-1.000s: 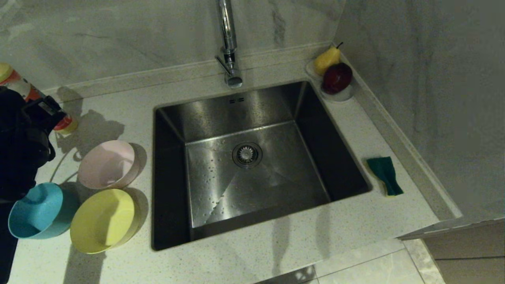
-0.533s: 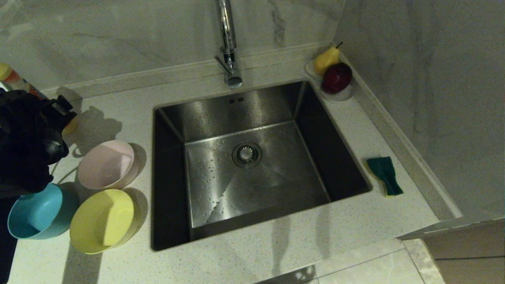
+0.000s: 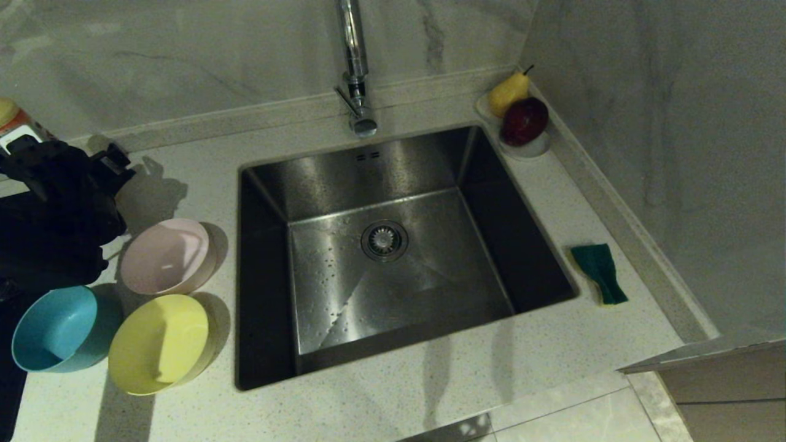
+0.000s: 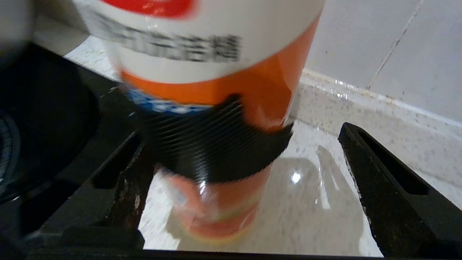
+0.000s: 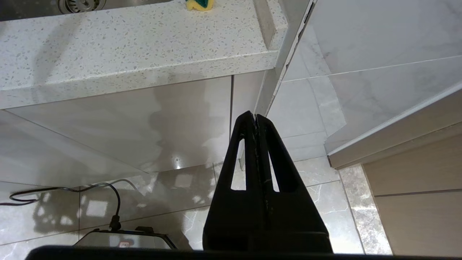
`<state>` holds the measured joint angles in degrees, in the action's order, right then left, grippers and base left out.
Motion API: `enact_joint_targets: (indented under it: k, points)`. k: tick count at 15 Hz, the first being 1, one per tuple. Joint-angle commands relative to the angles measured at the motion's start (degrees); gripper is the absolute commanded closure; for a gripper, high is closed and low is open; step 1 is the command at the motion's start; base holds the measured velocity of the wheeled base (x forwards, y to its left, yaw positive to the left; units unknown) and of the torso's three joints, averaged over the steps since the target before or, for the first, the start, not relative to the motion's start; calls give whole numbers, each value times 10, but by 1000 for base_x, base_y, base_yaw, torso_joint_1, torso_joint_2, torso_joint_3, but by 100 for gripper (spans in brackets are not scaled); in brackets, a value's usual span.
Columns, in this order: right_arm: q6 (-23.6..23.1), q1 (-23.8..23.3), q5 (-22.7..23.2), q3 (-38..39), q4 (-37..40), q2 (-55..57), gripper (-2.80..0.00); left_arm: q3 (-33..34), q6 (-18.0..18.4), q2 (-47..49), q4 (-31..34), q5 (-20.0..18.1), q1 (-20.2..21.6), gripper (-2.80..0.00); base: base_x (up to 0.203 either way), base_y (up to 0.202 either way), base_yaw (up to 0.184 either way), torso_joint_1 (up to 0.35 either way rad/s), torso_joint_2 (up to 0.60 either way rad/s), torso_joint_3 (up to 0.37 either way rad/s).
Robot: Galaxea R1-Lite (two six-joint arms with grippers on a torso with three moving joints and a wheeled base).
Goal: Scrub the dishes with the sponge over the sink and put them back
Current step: Grab the dish soap
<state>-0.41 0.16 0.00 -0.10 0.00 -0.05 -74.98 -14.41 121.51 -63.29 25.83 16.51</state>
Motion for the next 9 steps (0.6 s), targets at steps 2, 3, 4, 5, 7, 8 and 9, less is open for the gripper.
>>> enact_joint_targets:
  k: [2, 3, 4, 5, 7, 8, 9]
  points:
    - [0, 0, 0, 0, 0, 0, 0, -49, -1, 39, -10, 2, 1, -280, 0, 0, 0, 0, 0, 0]
    - [0, 0, 0, 0, 0, 0, 0, -58, -1, 39, -9, 1, 1, -280, 0, 0, 0, 0, 0, 0]
    - [0, 0, 0, 0, 0, 0, 0, -67, -1, 39, -7, 0, 1, -280, 0, 0, 0, 0, 0, 0]
    - [0, 1, 0, 0, 0, 0, 0, -72, -1, 40, -6, 1, 1, -280, 0, 0, 0, 0, 0, 0]
    - [0, 0, 0, 0, 0, 0, 0, -72, -1, 43, -7, 0, 1, -280, 0, 0, 0, 0, 0, 0]
    - [0, 1, 0, 0, 0, 0, 0, -72, 0, 42, -8, 0, 1, -280, 0, 0, 0, 0, 0, 0]
    - [0, 0, 0, 0, 0, 0, 0, -73, 2, 42, -8, 0, 1, -280, 0, 0, 0, 0, 0, 0]
